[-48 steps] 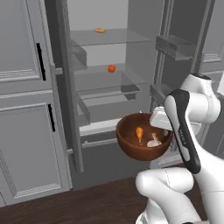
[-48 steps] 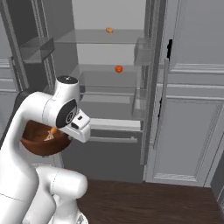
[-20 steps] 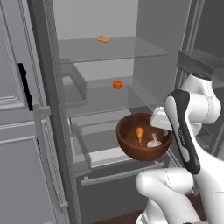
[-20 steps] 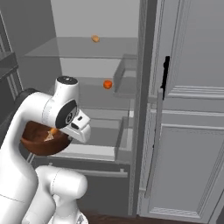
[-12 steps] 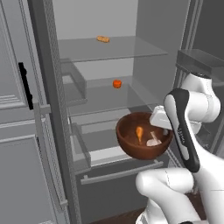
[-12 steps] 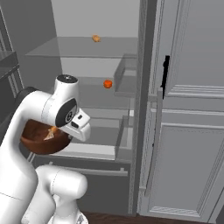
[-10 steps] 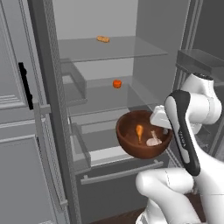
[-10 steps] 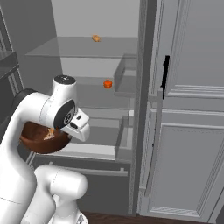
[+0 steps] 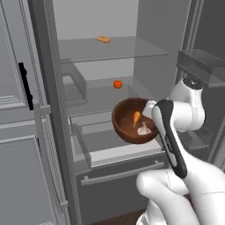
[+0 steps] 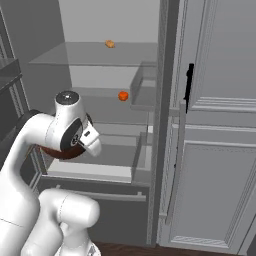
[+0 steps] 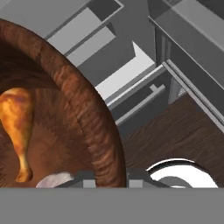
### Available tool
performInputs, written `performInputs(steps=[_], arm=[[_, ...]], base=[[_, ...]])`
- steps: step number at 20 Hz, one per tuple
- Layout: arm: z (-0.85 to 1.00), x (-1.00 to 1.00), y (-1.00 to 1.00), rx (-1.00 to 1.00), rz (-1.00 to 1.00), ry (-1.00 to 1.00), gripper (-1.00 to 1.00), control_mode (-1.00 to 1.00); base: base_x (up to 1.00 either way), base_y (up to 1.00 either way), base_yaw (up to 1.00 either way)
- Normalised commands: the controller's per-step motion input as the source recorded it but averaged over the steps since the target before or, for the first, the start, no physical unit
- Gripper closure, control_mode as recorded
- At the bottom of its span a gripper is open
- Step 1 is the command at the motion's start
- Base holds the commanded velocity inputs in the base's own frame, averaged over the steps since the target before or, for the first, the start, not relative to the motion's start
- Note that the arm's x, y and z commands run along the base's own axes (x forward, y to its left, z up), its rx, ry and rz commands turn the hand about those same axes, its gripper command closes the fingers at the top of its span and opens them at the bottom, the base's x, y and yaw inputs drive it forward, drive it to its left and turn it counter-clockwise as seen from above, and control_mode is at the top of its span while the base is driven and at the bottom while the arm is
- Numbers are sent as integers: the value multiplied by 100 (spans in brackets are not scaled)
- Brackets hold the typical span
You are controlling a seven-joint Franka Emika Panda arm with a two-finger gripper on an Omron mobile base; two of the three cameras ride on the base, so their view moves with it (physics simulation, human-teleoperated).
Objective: Pick the chicken drumstick and garlic from their plates and place them in the bowl. Then put the bowl in the fridge.
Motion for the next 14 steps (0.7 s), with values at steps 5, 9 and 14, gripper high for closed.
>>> performInputs(steps=[5,9,14], arm=[[33,100,6,4,-2,0,100,-100],[22,100,19,8,-1,0,100,-100],[-5,100,40,5,-11,-8,100,-100]], base=[[0,0,0],[0,0,0],[0,0,0]])
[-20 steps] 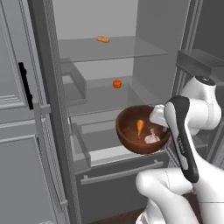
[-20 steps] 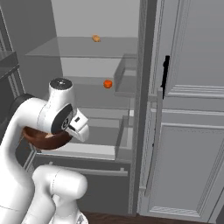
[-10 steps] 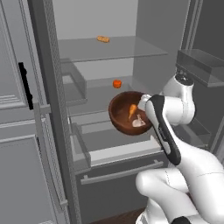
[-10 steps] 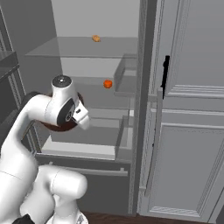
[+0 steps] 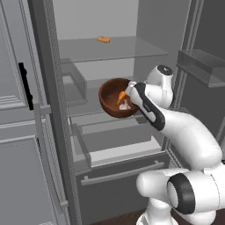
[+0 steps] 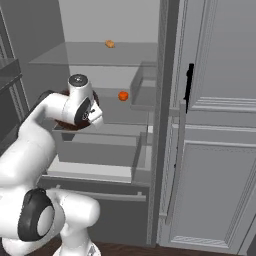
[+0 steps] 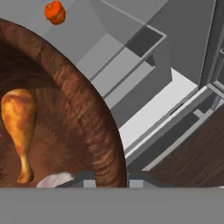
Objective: Pick the chicken drumstick and garlic from their plates and place them in the bowl. Then put the bowl in the fridge.
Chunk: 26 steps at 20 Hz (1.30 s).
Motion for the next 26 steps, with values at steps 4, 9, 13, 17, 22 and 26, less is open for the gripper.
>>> performInputs(steps=[4,9,13,17,22,26], arm=[[-18,92,28,4,-10,-6,100,-100],[-43,74,29,2,-3,-1,100,-100],[-29,56,10,4,0,-1,100,-100],[-3,69,0,8,0,0,100,-100],[-4,67,1,11,0,0,100,-100],[-25,47,16,1,0,0,100,-100]], base=[[0,0,0],[0,0,0],[0,0,0],[0,0,0],[0,0,0],[0,0,0]])
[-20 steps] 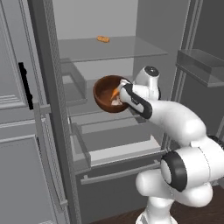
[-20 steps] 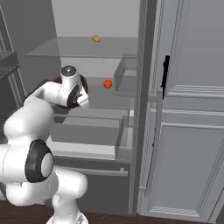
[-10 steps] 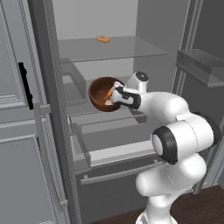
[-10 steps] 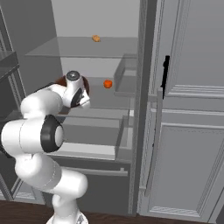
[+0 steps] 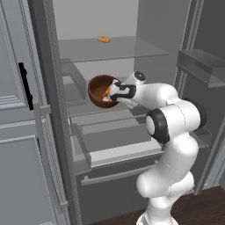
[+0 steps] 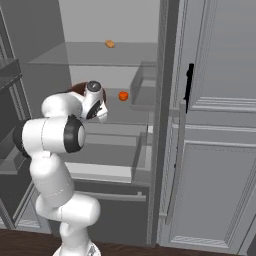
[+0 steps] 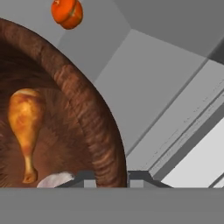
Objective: Pick the chicken drumstick and garlic from their plates and place them in the bowl. Then put the bowl in the fridge.
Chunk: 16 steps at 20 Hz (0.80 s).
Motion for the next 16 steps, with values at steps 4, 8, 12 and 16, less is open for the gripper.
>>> performInputs(steps=[4,8,12,16], arm=[[-17,54,21,0,0,0,100,-100],[-9,61,13,0,-1,0,100,-100],[-13,46,0,0,0,2,100,-100],[-14,42,0,0,0,7,100,-100]], base=[[0,0,0],[0,0,0],[0,0,0],[0,0,0]])
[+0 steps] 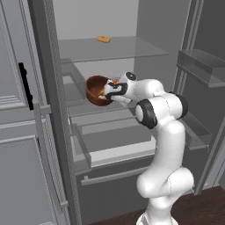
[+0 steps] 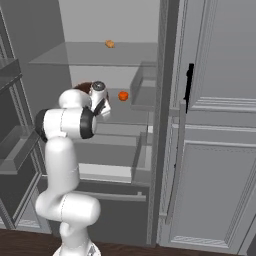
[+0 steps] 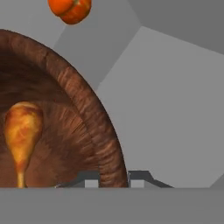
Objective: Pick the chicken drumstick and garlic from their plates and place them in the bowl. Then put the bowl in the fridge.
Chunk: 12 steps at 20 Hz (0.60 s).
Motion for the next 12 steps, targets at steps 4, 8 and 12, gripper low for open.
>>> performInputs(steps=[4,8,12], arm=[[-15,41,0,-6,0,10,100,-100],[-1,22,11,-8,0,2,100,-100],[0,0,19,-4,0,0,-100,-100]], base=[[0,0,0],[0,0,0],[0,0,0]])
